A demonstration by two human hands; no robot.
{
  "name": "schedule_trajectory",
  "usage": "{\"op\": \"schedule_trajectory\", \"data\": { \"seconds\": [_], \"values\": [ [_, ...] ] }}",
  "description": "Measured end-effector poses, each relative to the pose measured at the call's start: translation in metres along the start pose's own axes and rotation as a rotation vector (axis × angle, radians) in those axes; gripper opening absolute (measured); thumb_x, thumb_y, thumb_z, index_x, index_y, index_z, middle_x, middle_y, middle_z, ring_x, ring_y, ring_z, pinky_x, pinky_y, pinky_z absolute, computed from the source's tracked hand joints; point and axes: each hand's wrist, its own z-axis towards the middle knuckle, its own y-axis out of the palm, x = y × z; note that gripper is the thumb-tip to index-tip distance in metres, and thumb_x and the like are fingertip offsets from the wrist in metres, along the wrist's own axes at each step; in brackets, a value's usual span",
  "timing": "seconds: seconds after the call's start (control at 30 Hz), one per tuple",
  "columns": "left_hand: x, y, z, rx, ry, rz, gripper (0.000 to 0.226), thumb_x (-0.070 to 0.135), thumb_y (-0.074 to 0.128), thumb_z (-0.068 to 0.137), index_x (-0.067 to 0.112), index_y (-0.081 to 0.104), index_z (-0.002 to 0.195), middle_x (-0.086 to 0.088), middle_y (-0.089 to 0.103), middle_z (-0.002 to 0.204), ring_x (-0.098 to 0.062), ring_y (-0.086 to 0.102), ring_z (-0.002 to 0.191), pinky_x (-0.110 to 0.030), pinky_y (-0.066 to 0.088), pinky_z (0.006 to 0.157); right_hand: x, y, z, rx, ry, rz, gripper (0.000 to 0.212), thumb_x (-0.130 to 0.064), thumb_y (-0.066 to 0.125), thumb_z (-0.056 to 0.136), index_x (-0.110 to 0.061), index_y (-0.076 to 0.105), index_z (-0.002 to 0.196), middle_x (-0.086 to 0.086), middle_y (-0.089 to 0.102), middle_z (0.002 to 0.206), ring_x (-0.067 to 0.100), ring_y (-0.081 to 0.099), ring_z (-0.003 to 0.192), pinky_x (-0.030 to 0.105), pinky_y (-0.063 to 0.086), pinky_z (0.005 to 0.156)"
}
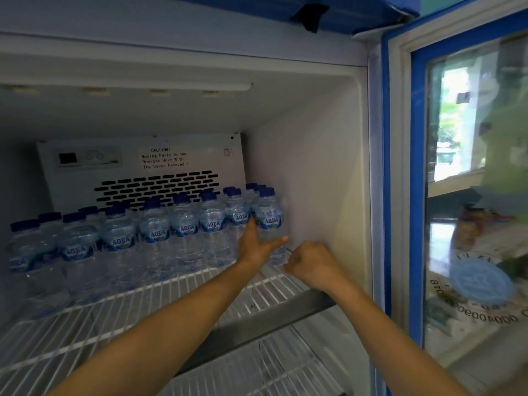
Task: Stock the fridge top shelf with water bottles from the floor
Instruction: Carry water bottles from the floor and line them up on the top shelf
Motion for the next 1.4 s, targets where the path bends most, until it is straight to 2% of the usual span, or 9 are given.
{"op": "schedule_trajectory", "data": {
  "seconds": [0.2,0.37,0.47,0.63,0.87,1.03,1.2,1.27,1.4],
  "values": [
    [-0.004,0.002,0.005,-0.07,-0.056,0.034,0.083,0.025,0.081,0.074,0.008,0.03,0.137,0.0,0.048,0.133,-0.018,0.05,0.12,-0.028,0.042,0.1,-0.006,0.004,-0.039,0.237,-0.023,-0.247,0.047,-0.047,0.04,0.097,-0.018,0.07,0.077,0.0,0.07,0.079,0.017,0.059,0.067,0.026,0.039,0.058],
    [-0.009,0.004,0.006,-0.091,-0.073,0.087,0.085,0.009,0.08,0.072,0.007,0.029,0.139,-0.009,0.054,0.132,-0.024,0.054,0.118,-0.03,0.045,0.097,0.004,0.019,-0.047,0.601,-0.349,-0.485,0.054,-0.03,0.045,0.087,-0.018,0.046,0.034,-0.006,0.046,0.031,0.01,0.04,0.026,0.018,0.019,0.045],
    [-0.007,0.007,0.003,-0.025,-0.005,0.163,0.073,0.014,0.082,0.071,0.005,0.039,0.129,-0.011,0.059,0.122,-0.024,0.057,0.111,-0.024,0.046,0.086,0.01,0.021,-0.043,0.515,-0.375,-0.45,0.059,-0.038,0.033,0.092,-0.018,0.055,0.041,-0.005,0.051,0.035,0.01,0.046,0.03,0.02,0.022,0.039],
    [-0.007,0.01,-0.001,0.018,0.081,0.23,0.063,0.019,0.084,0.069,0.007,0.047,0.119,-0.008,0.062,0.115,-0.013,0.055,0.095,-0.019,0.044,0.077,0.013,0.024,-0.043,0.486,-0.358,-0.316,0.083,-0.053,0.0,0.088,-0.021,0.076,0.076,-0.003,0.071,0.064,0.013,0.064,0.057,0.029,0.041,0.054],
    [-0.004,0.007,-0.005,-0.01,0.06,0.222,0.065,0.017,0.084,0.068,0.005,0.046,0.119,-0.008,0.061,0.116,-0.014,0.056,0.098,-0.016,0.044,0.077,0.012,0.021,-0.044,0.447,-0.307,-0.341,0.06,-0.044,0.027,0.093,-0.019,0.053,0.045,-0.004,0.056,0.042,0.011,0.048,0.036,0.024,0.022,0.042],
    [0.011,-0.002,-0.016,-0.094,-0.109,0.388,0.072,0.018,0.082,0.072,0.001,0.04,0.127,-0.015,0.056,0.122,-0.026,0.055,0.114,-0.022,0.042,0.08,0.011,0.016,-0.044,0.371,-0.33,-0.33,0.061,-0.044,0.025,0.094,-0.014,0.063,0.057,0.003,0.067,0.059,0.022,0.061,0.055,0.028,0.031,0.051],
    [0.033,-0.038,-0.042,-0.373,-0.246,0.769,0.059,0.038,0.068,0.084,0.006,0.05,0.13,-0.009,0.051,0.135,-0.024,0.051,0.121,-0.028,0.043,0.094,0.005,0.007,-0.048,0.304,-0.321,-0.368,0.058,-0.043,0.024,0.1,-0.016,0.069,0.074,0.003,0.072,0.08,0.021,0.066,0.073,0.028,0.025,0.052],
    [0.033,-0.061,-0.062,-0.455,-0.241,0.811,0.058,0.042,0.064,0.087,0.012,0.05,0.134,-0.003,0.049,0.138,-0.02,0.049,0.124,-0.028,0.039,0.1,0.0,0.005,-0.052,0.272,-0.278,-0.375,0.052,-0.04,0.028,0.101,-0.016,0.071,0.084,0.005,0.073,0.09,0.023,0.066,0.081,0.029,0.031,0.059],
    [0.039,-0.112,-0.122,-0.43,-0.148,0.748,0.034,0.028,0.061,0.091,0.019,0.061,0.124,-0.001,0.059,0.13,-0.015,0.055,0.117,-0.03,0.041,0.105,-0.022,0.013,-0.064,0.235,-0.171,-0.284,0.05,-0.038,0.031,0.101,-0.011,0.072,0.093,0.015,0.072,0.101,0.031,0.064,0.097,0.037,0.034,0.101]
  ]
}}
